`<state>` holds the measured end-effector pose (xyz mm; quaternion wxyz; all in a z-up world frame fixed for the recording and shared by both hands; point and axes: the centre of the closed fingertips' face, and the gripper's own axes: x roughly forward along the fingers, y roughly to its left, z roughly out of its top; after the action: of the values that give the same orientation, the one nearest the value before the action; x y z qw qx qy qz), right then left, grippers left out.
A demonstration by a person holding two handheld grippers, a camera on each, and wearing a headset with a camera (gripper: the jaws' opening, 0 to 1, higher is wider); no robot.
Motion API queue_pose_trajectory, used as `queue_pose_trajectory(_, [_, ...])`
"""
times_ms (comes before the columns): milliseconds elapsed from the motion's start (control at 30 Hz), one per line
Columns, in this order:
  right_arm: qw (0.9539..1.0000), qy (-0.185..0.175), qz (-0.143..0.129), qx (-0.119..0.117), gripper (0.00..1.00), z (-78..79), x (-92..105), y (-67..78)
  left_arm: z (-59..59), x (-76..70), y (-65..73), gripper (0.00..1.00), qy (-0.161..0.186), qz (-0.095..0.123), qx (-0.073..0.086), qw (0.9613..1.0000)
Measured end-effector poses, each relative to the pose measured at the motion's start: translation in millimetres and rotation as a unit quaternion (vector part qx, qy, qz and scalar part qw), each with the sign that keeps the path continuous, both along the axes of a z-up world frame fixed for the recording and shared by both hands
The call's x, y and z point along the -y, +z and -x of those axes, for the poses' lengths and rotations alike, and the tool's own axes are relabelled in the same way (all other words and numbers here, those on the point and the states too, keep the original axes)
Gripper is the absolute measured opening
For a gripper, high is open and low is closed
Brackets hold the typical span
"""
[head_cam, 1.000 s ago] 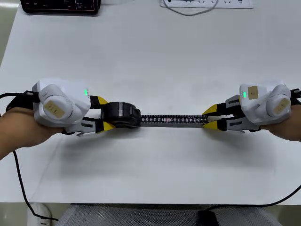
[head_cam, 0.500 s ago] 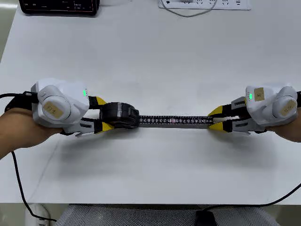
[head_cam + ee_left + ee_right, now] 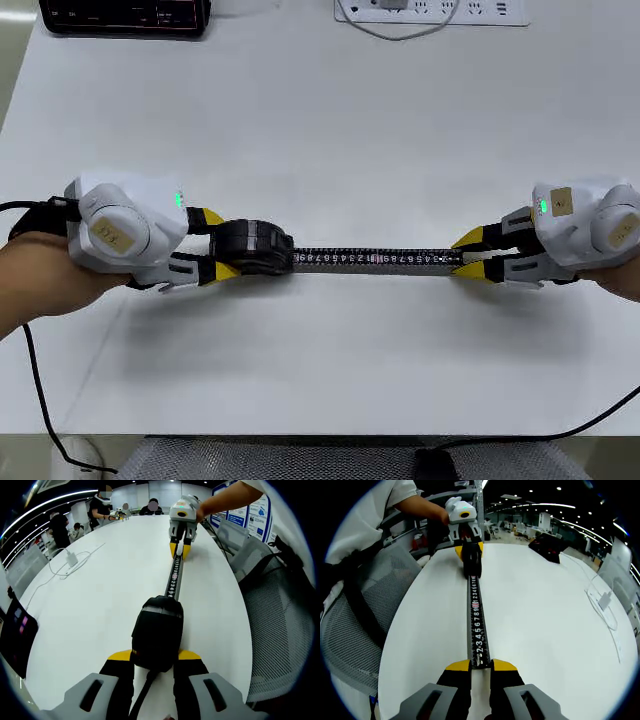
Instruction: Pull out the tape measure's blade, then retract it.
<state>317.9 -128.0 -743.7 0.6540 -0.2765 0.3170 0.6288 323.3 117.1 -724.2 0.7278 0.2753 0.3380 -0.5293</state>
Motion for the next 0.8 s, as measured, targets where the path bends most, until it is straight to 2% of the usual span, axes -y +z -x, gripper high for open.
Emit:
queue_pose_trajectory(533, [0.9999,-0.001,0.013,-0.001,0.09,-0.4,15.6,2.0,0.8,0.0,-0.3,0.24,0.0,0.0,0.001,1.0])
queue_pose_trajectory(800, [0.9996,-0.006,0.026,-0.004,0.09,3.1,30.5,-0.7,0.7,1.3,-0.3,0.24,0.0,0.003,0.002,1.0])
